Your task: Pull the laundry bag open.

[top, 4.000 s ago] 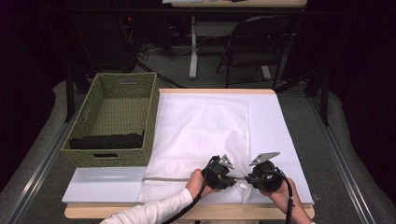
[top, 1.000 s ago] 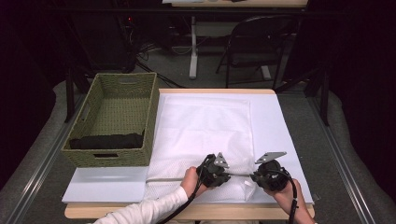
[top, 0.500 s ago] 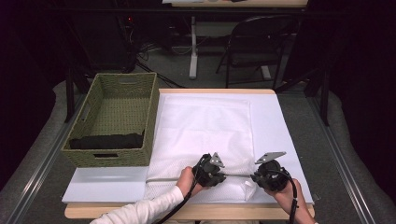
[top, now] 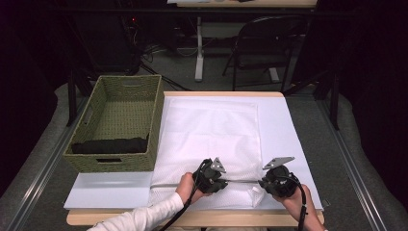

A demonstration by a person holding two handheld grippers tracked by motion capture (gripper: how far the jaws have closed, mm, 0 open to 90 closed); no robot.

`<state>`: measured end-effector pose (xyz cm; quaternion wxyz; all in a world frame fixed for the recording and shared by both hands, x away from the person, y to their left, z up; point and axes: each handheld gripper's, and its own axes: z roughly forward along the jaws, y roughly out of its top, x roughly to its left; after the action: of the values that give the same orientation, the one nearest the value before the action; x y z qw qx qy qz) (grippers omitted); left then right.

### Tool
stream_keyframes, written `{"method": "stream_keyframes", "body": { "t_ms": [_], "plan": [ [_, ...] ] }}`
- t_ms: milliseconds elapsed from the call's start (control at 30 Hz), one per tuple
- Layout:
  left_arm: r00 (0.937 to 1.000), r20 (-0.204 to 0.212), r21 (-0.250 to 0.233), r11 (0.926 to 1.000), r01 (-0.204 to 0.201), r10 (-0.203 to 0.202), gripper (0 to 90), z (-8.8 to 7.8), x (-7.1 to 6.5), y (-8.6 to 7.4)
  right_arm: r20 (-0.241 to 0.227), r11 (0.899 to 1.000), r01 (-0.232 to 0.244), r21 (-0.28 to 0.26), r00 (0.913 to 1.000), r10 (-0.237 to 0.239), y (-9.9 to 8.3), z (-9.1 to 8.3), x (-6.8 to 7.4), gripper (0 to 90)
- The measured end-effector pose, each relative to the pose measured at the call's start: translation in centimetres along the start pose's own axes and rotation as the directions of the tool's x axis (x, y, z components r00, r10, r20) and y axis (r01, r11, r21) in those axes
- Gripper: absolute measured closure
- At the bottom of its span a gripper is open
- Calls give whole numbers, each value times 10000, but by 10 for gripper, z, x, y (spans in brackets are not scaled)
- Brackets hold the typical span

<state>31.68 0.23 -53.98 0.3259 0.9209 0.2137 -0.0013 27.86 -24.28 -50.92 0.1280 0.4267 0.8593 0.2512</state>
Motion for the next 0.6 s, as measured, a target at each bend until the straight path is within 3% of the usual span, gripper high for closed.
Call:
{"method": "stream_keyframes", "body": {
  "t_ms": [600],
  "plan": [
    [9993,-94,143,9993,356,-355,870,-11,9,-17,45,9999,78,117,10000,-78,0,2,-1,845]
  ]
}}
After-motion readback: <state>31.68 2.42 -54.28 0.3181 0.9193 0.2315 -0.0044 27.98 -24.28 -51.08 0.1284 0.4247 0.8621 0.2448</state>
